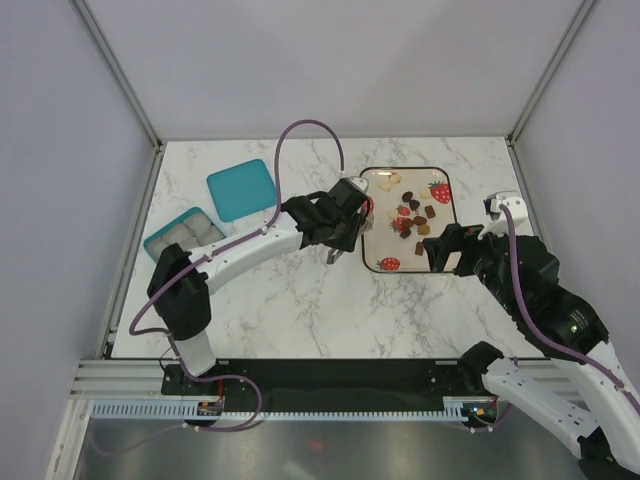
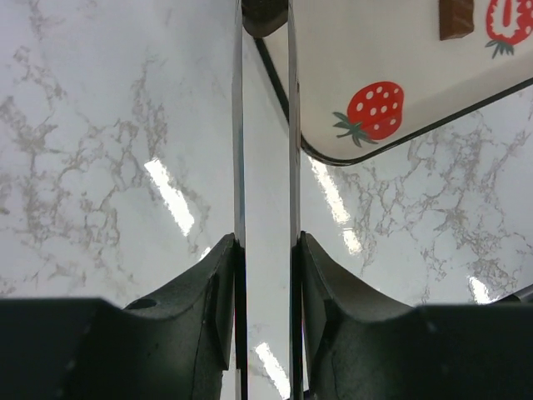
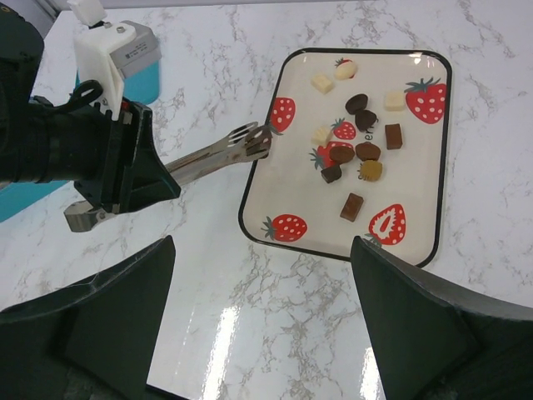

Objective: Pack the chocolate

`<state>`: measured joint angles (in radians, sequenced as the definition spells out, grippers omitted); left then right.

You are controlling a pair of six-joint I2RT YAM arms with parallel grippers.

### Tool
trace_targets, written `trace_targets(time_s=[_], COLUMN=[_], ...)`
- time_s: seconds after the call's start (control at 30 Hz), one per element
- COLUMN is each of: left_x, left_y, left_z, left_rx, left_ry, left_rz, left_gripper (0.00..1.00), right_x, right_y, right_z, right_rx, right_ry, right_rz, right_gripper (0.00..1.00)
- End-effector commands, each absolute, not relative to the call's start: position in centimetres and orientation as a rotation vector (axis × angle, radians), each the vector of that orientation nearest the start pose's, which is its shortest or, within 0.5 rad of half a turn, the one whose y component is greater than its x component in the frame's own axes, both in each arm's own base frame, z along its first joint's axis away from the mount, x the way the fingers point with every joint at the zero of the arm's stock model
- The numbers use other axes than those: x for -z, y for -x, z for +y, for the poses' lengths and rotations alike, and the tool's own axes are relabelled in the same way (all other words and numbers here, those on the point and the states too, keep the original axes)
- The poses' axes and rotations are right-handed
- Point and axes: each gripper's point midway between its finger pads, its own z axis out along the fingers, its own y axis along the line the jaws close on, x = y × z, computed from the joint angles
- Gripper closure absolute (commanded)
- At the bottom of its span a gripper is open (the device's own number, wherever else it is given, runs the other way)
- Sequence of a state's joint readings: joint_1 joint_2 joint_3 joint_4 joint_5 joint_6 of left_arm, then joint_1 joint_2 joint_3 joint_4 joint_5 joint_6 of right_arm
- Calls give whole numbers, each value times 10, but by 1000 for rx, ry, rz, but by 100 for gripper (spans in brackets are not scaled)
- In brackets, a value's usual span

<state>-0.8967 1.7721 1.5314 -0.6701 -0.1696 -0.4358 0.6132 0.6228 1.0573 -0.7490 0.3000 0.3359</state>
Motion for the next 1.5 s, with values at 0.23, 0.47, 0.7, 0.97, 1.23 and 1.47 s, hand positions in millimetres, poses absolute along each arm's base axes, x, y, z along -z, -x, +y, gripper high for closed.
trace_targets(time_s=[0.23, 0.47, 0.7, 0.97, 1.23, 1.47], left_x=[-210, -227, -215, -196, -178, -169], left_y=[-267, -223, -202, -191, -170, -169], left_z=[-171, -64, -11, 6, 22, 23], left_rx=[142, -74, -199, -267, -406, -418], left_ry=[118, 470, 709, 794, 813, 813], left_rz=[2519, 2498, 2479, 2509, 2559, 2568], left_gripper=[64, 65, 64, 64, 64, 64], right_x=[-312, -306, -309, -310, -310, -309], right_y=[-199, -190, -178, -173, -171, -171], right_z=[117, 135, 139, 134, 132, 131], right_rx=[-499, -600, -637, -620, -605, -597], right_ry=[113, 165, 207, 223, 233, 237], right_rz=[1852, 1844, 1815, 1789, 1786, 1792], right_gripper=[5, 4, 4, 4, 4, 4])
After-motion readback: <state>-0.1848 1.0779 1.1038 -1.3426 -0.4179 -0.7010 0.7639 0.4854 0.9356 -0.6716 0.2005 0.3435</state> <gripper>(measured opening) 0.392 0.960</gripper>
